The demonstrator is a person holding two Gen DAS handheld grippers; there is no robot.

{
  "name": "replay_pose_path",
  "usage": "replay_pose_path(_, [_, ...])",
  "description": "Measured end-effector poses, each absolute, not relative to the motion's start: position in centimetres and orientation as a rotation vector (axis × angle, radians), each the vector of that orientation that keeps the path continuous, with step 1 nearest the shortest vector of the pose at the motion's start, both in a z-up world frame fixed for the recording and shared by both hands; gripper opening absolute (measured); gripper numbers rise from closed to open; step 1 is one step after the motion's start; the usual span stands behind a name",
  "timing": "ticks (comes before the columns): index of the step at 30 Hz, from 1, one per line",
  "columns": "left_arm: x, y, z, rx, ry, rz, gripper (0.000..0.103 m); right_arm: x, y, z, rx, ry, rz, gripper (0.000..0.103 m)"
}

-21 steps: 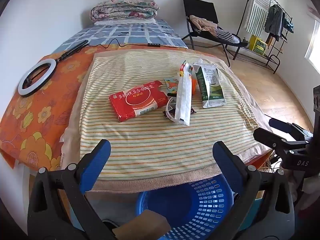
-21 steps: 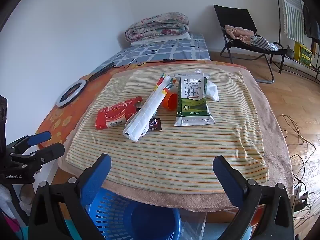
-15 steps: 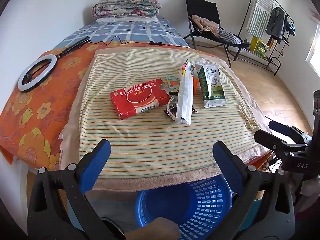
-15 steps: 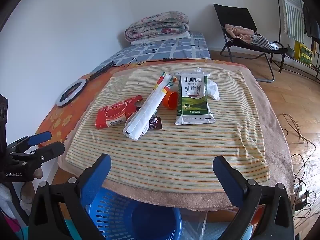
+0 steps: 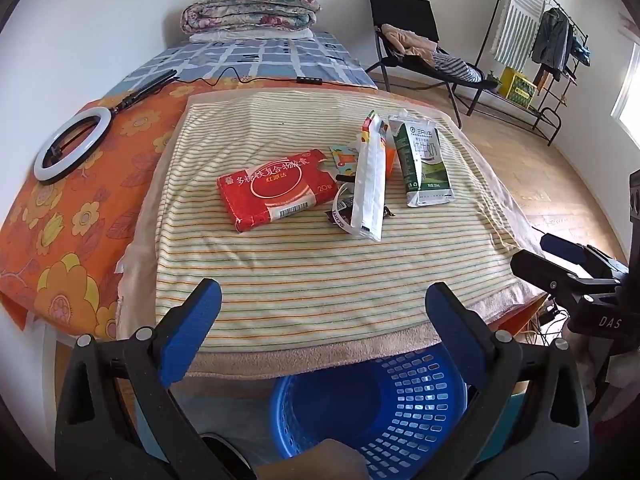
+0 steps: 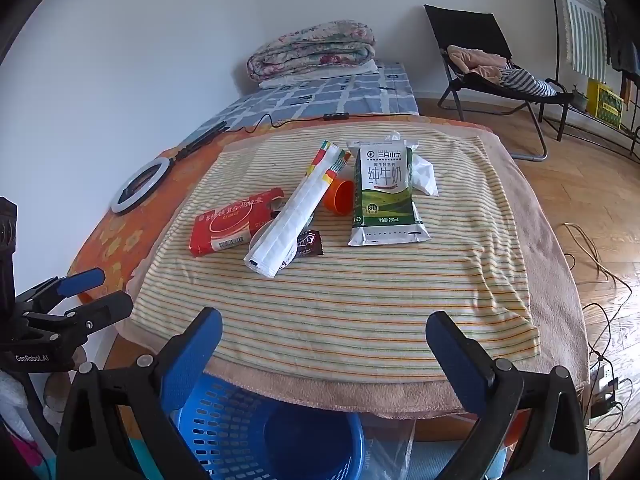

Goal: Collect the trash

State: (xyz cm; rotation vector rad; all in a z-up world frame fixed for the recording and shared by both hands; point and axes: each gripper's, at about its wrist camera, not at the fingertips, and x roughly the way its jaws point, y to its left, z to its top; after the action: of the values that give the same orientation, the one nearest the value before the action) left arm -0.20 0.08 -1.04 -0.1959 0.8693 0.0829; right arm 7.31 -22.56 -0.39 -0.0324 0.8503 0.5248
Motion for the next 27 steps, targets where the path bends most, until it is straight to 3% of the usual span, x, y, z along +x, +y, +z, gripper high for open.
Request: replay_pose_path(27, [-0.05, 0.19, -1.49, -0.2, 0.877, 0.084, 0.103, 7.28, -22.91, -0.6, -0.03, 0.864, 0.511, 0.103])
